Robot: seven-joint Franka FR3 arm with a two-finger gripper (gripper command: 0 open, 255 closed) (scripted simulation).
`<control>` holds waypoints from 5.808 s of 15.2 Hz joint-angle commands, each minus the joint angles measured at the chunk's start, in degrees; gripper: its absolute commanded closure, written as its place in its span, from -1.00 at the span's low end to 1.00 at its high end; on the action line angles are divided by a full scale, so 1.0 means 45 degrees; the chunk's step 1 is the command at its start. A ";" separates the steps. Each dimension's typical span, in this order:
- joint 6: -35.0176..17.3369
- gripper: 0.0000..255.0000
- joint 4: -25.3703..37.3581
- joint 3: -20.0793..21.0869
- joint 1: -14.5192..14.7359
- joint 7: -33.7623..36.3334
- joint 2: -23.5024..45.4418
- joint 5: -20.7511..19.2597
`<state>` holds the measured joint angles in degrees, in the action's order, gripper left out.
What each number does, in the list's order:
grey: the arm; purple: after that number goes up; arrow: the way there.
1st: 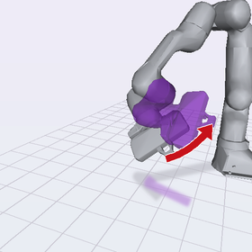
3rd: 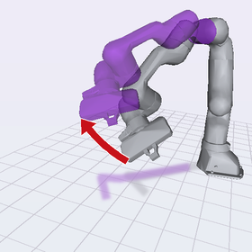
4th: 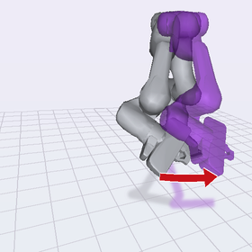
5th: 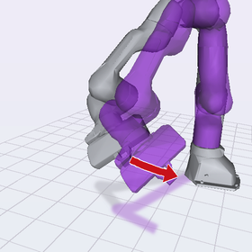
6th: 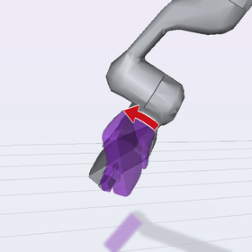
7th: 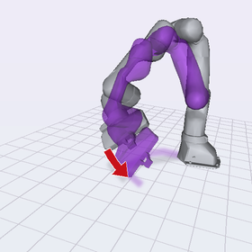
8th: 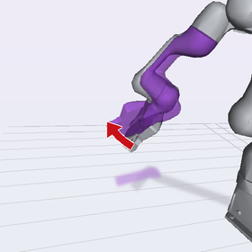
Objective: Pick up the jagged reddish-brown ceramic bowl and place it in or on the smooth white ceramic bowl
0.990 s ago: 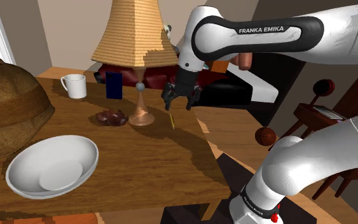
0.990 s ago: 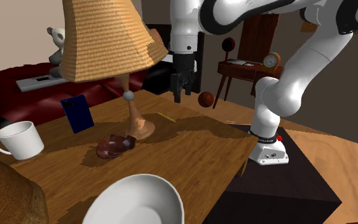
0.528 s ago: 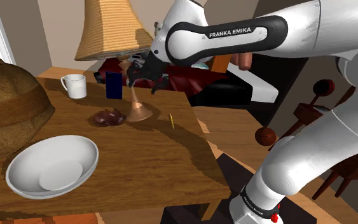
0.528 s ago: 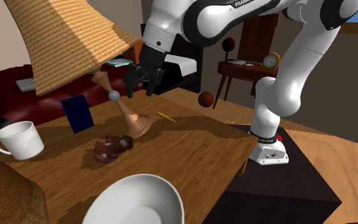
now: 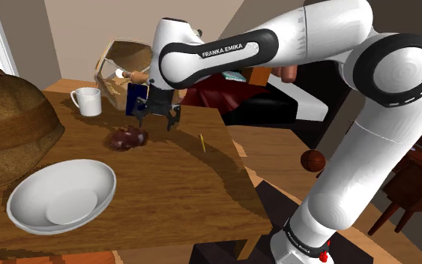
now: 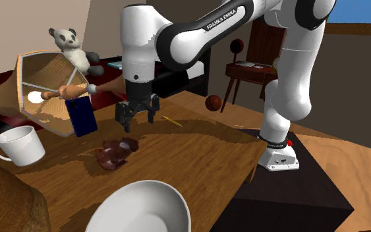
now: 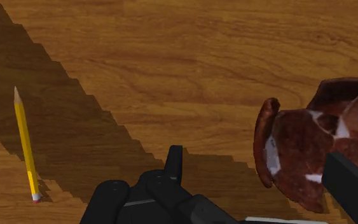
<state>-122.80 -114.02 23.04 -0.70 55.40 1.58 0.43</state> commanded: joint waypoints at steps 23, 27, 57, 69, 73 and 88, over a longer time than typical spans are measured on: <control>-0.1271 1.00 -0.0088 0.0043 0.0193 0.0804 0.1224 -0.0736; -0.1115 1.00 0.0005 0.0048 0.0186 0.0778 0.1154 -0.0696; 0.3224 1.00 0.3222 0.0601 0.0676 0.1586 -0.0070 -0.0253; 0.3879 1.00 0.3999 0.2378 0.2517 0.5318 0.0195 -0.0927; 0.4264 1.00 0.4786 0.2971 0.3290 0.6718 0.0796 -0.1479; 0.2184 1.00 0.2835 0.3086 0.3495 0.7329 0.1009 -0.1743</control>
<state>-112.18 -100.45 36.98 15.12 88.44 6.23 -7.46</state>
